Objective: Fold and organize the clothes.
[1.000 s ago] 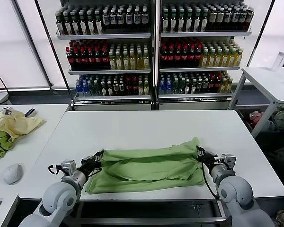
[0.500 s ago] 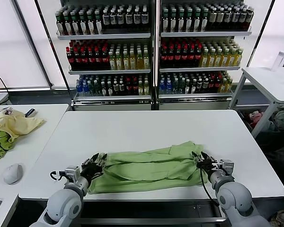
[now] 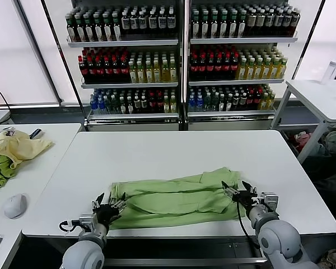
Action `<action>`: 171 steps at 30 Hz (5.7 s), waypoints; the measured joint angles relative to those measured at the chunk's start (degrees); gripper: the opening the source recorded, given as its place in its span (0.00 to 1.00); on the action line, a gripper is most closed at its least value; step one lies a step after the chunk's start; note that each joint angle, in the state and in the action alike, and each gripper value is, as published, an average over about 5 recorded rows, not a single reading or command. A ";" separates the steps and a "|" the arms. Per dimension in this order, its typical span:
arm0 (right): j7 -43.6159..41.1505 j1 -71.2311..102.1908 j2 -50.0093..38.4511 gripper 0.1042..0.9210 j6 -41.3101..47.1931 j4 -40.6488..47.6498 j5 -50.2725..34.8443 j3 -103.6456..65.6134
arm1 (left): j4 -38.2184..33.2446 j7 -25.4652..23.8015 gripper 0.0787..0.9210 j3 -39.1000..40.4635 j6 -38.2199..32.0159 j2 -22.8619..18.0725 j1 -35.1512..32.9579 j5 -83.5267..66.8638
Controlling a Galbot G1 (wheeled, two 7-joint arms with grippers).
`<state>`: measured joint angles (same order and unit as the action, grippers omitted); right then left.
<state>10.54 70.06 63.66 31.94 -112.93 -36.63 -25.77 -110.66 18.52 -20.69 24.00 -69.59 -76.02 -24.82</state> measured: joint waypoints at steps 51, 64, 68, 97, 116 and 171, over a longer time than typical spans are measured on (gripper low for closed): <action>-0.51 -2.83 -1.88 0.88 -0.83 0.57 -1.15 -1.11 | -1.46 -5.96 0.07 -17.81 0.32 13.18 3.28 -24.26; -1.14 -4.56 -2.80 0.88 -1.47 2.31 -1.07 -0.42 | -6.83 -4.04 0.07 -10.77 2.30 7.26 8.44 -44.28; -1.25 -4.83 -2.96 0.88 -1.54 2.73 -1.13 -0.38 | -5.65 -2.99 0.07 -6.73 2.55 4.88 11.25 -46.19; -1.32 -6.02 -2.54 0.88 -1.52 3.60 -0.89 0.83 | -1.57 -6.25 0.67 12.83 4.55 -0.10 17.21 -32.48; -1.34 -5.04 -2.31 0.88 -1.63 2.24 -0.19 0.36 | -1.18 -5.19 0.88 3.12 -1.95 4.34 6.08 -15.81; -1.05 -2.67 -3.02 0.88 -1.59 -0.82 -0.22 -2.78 | 5.58 -7.91 0.02 -5.69 -0.74 -0.13 6.58 -44.68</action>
<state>9.48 67.39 60.64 30.35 -113.75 -36.86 -28.56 -105.07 10.61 -26.38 23.26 -69.72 -69.44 -69.50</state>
